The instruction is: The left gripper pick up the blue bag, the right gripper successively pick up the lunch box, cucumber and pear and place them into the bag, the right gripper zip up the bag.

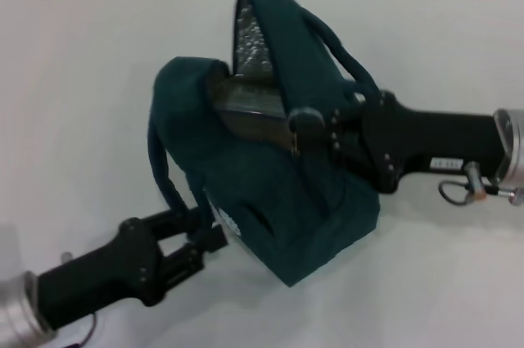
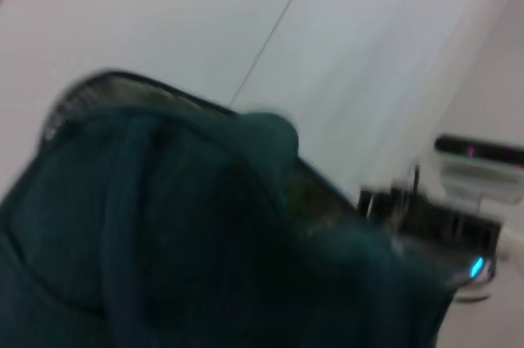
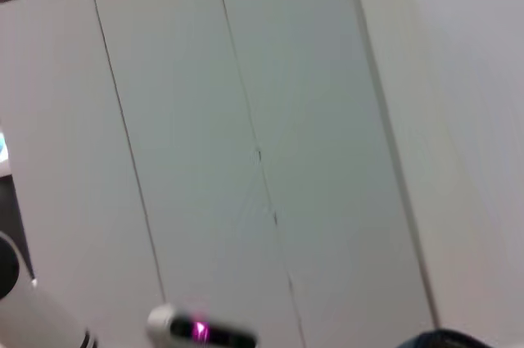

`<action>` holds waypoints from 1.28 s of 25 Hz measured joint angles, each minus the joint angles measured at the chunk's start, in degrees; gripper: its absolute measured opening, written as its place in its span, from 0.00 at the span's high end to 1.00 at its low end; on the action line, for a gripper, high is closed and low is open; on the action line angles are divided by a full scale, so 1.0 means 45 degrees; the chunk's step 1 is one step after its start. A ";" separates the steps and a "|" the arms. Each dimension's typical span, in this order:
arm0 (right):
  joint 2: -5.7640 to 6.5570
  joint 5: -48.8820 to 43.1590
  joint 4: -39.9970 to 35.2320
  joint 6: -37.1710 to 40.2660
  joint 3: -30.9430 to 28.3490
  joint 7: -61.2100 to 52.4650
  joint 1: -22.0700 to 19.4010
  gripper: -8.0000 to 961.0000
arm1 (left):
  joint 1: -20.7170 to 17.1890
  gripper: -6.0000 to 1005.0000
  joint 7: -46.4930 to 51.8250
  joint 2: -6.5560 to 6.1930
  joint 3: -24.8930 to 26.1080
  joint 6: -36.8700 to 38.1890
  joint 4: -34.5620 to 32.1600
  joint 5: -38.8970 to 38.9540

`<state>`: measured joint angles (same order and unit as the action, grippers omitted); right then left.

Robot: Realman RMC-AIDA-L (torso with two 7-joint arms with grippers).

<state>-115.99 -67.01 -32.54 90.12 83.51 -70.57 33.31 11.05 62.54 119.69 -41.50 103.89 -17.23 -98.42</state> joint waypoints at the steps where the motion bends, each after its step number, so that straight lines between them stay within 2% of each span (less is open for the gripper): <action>1: -0.0010 0.0203 0.0015 -0.0032 0.0003 0.0106 0.0097 0.98 | 0.0153 0.60 -0.0333 0.0041 -0.0024 -0.0206 0.0365 -0.0002; 6: -0.0032 0.0859 0.0141 -0.0421 0.0076 0.0422 0.0404 0.98 | 0.1090 0.60 -0.1326 0.0115 -0.0210 -0.1408 0.2084 0.0039; 9: -0.0050 0.0894 0.0142 -0.0411 0.0202 0.0504 0.0371 0.98 | 0.1336 0.60 -0.1581 0.0153 -0.0231 -0.1947 0.2466 0.0316; 19: 0.0018 0.0859 0.0006 0.0389 0.0290 0.0860 -0.0852 0.98 | 0.1370 0.60 -0.1602 0.0034 -0.0171 -0.2676 0.2380 0.2434; 23: 0.0033 0.0834 0.0004 0.0808 0.0379 0.0969 -0.1098 0.98 | 0.1758 0.59 -0.1524 0.0001 -0.0251 -0.2660 0.2227 0.2391; 32: -0.0019 0.0828 -0.0040 0.1093 0.0969 0.1354 -0.0931 0.98 | 0.3045 0.59 -0.1517 -0.0030 -0.0719 -0.2599 0.2206 0.1637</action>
<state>-116.08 -63.29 -32.72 95.04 87.87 -64.47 29.12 24.75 55.71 119.56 -44.73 92.20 -7.31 -91.05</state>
